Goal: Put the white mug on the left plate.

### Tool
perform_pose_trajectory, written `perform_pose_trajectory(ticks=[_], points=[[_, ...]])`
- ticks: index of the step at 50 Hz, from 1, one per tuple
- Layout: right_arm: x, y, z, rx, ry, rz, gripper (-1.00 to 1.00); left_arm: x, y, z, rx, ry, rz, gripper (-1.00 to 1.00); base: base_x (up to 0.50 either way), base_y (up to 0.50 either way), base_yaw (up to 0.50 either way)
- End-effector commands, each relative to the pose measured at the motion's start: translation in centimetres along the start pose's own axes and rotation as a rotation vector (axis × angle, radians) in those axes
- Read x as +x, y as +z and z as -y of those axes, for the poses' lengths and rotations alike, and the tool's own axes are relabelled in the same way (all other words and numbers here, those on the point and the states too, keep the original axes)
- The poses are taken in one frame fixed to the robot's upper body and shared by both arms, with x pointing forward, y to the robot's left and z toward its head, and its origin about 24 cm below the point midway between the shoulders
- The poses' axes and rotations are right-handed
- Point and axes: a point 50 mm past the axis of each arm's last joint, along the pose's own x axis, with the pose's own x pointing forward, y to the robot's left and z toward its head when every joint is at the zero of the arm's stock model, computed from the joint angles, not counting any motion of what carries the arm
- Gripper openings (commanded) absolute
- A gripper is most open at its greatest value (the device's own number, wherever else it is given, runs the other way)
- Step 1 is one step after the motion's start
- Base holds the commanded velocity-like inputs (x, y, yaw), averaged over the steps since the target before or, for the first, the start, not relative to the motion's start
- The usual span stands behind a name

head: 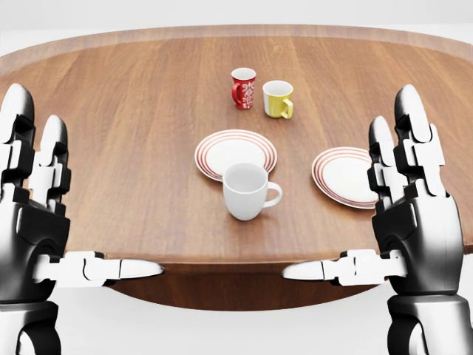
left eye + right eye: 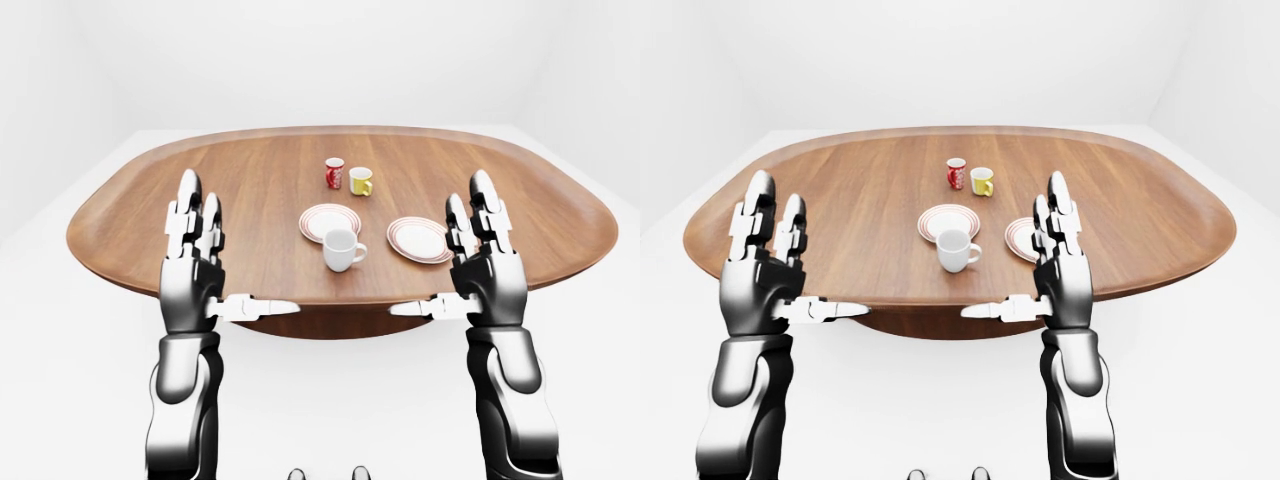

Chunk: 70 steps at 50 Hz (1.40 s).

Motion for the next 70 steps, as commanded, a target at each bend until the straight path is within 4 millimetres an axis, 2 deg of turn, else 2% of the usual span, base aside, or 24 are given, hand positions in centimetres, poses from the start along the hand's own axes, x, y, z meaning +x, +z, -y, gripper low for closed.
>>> perform_pose_trajectory(ticks=[1,18,33,70], points=[[-0.1,0.1,-0.1,-0.008,0.012,0.004,1.00,0.0,0.3,-0.1,-0.003,0.000,0.013,1.00,0.00,0.50,0.00],[-0.2,-0.5,-0.2,-0.019,0.011,-0.026,1.00,0.0,0.7,0.0,-0.001,-0.003,0.031,1.00,0.00,0.46,0.00],[-0.2,0.0,0.1,0.018,0.000,0.001,1.00,0.0,0.8,-0.1,0.000,0.001,0.032,1.00,0.02,0.04,0.00],[-0.1,0.4,0.0,0.021,0.017,0.015,1.00,0.2,1.1,-0.2,0.002,-0.001,0.049,1.00,0.50,0.00,0.00]])
